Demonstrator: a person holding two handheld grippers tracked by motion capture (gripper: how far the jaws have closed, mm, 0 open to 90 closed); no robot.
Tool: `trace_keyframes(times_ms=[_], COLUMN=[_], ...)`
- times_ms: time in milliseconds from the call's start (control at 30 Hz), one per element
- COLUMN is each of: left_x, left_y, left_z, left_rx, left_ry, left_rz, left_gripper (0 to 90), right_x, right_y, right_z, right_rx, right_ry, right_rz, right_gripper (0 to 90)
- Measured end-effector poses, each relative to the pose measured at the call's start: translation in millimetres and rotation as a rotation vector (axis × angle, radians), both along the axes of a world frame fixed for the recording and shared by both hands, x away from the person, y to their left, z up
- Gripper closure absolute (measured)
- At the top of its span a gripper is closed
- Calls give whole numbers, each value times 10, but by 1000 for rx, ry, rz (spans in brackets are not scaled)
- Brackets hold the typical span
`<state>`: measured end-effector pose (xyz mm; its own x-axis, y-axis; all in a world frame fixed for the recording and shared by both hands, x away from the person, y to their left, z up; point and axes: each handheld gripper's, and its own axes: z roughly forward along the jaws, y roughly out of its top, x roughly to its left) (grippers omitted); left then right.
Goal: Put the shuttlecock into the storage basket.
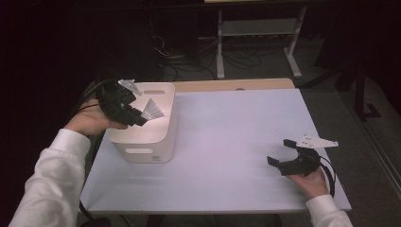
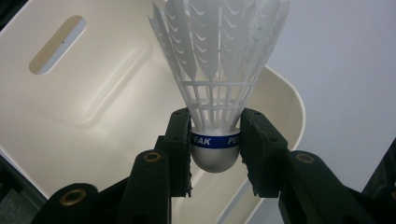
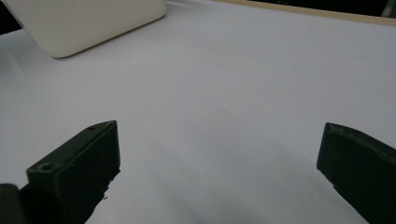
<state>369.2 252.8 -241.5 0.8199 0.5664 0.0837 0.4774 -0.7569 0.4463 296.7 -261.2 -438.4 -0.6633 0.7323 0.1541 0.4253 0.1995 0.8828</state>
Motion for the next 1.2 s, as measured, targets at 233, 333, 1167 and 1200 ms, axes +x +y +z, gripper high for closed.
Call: trace_keyframes(times_ms=[233, 333, 1167, 1200], left_x=[10, 15, 124, 130], left_y=[25, 30, 138, 144], left_z=[-60, -98, -381, -386], left_rx=[4, 7, 6, 12], left_ry=[15, 27, 82, 85], left_rz=[4, 2, 52, 46], left_gripper=[644, 644, 643, 644], right_x=[3, 8, -4, -4], right_y=[0, 0, -5, -6], right_z=[-2, -7, 1, 2], right_rx=[-4, -12, -15, -13], right_ry=[3, 3, 2, 2], right_rz=[2, 9, -1, -1], right_gripper=[0, 0, 0, 0])
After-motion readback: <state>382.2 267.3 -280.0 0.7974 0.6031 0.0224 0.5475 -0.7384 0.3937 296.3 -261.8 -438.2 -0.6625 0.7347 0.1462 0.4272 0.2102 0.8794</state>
